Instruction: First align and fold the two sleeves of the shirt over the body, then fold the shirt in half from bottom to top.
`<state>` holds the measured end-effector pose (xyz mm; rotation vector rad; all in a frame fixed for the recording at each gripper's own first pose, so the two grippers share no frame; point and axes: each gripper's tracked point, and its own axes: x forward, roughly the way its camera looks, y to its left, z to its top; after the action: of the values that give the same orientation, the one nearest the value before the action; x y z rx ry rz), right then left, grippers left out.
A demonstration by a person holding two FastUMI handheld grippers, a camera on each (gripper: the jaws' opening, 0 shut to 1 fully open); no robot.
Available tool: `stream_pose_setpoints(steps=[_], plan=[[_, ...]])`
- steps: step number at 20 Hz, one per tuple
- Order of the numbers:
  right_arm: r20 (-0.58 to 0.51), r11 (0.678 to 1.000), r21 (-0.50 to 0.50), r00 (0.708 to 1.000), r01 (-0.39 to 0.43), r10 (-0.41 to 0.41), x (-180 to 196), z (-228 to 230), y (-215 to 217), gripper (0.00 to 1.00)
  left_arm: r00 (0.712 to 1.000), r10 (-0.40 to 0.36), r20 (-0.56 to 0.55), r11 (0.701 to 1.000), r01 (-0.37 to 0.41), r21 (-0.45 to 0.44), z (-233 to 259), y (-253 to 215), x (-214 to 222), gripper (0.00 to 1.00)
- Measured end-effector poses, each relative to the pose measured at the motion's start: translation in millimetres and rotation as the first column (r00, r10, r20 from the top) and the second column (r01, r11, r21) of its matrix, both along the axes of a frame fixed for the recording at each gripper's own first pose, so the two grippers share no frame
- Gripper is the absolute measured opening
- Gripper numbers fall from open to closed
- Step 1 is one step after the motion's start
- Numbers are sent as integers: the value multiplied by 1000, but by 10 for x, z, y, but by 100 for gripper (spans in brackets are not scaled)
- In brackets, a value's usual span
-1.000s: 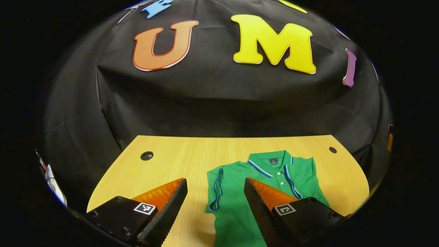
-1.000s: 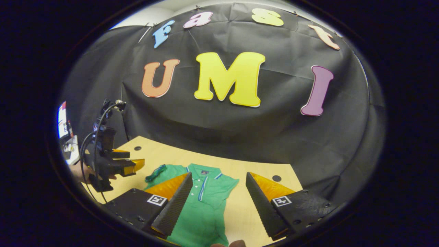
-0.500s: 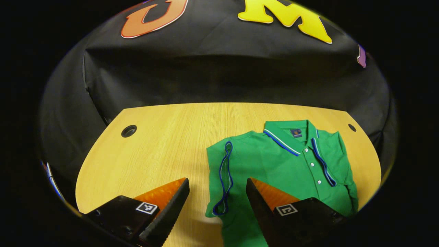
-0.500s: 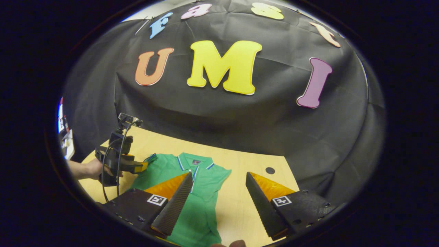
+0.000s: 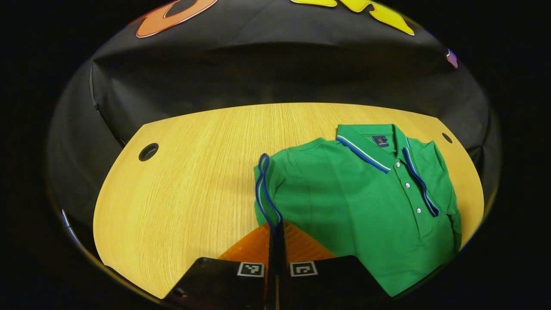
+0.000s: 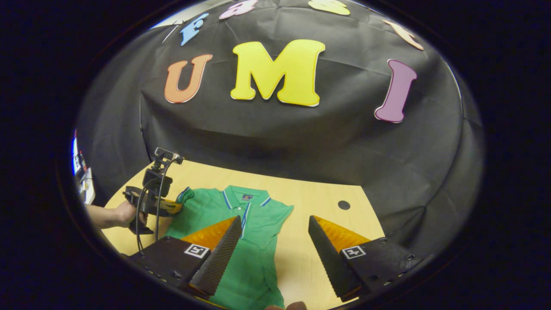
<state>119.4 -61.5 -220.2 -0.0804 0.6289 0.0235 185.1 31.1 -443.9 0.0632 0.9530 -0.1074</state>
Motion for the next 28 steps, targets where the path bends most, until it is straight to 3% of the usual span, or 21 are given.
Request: stream_pose_setpoints(steps=[5, 11, 12, 13, 14, 18, 25, 28], plan=[[-9, 999, 27, 1000, 17, -16, -11, -36, -37, 96, 998, 27, 58, 997, -23, -69, 421, -171, 87, 6], [6, 997, 71, 999, 36, -37, -116, 54, -44, 96, 993, -26, 118, 987, 44, -156, 962, -1147, 98, 6], [14, 997, 70, 999, 37, -38, -156, 95, -51, 96, 992, -38, 119, 984, 58, -167, 997, -1299, 64, 9], [25, 997, 66, 999, 34, -35, -212, 163, -54, 96, 992, -44, 117, 983, 64, -174, 1069, -1427, 22, 0], [42, 998, 64, 999, 28, -31, -245, 211, -56, 96, 991, -43, 127, 979, 68, -193, 1153, -1518, -26, 24], [87, 998, 62, 996, 25, -30, -418, 360, -96, 96, 977, -2, 212, 982, 42, -185, 1564, -1472, -169, 100], [133, 996, 93, 991, -8, -4, -808, 538, 36, 96, 921, 85, 380, 993, -45, -112, 2421, -940, -823, 100], [149, 996, 85, 989, -31, 18, -1051, 570, 91, 95, 903, 108, 416, 990, -60, -127, 2643, -767, -1246, 100]])
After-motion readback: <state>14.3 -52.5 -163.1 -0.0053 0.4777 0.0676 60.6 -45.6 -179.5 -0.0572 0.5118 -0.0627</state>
